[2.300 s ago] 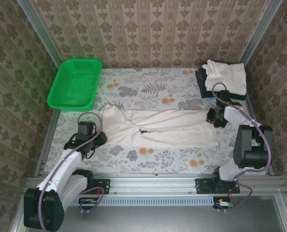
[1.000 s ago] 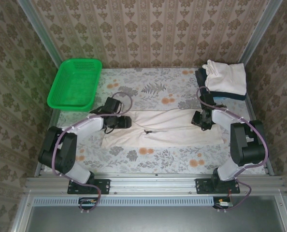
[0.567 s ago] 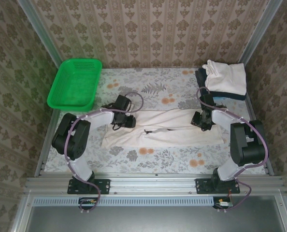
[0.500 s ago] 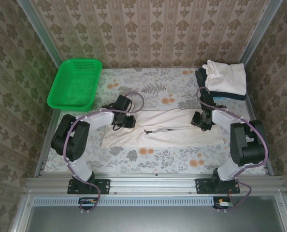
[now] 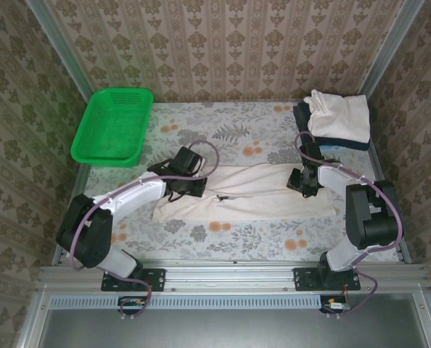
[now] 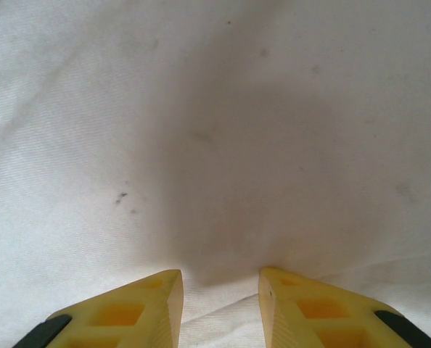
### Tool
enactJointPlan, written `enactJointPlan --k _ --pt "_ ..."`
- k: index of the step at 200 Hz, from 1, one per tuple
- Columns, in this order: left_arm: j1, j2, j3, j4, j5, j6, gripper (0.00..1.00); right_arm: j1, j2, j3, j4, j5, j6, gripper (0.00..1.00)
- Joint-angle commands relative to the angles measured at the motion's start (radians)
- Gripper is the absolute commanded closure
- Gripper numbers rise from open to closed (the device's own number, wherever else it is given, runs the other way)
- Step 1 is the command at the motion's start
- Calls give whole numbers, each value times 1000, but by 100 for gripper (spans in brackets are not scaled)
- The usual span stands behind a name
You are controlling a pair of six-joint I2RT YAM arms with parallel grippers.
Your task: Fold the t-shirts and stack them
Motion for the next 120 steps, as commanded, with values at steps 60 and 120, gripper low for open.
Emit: enactJointPlan --k 60,120 --pt "-185 -117 -151 5 18 -243 70 -1 -63 4 -36 -15 -29 65" --pt "-52 -193 -144 36 -2 -157 44 54 -63 51 -13 8 -18 63"
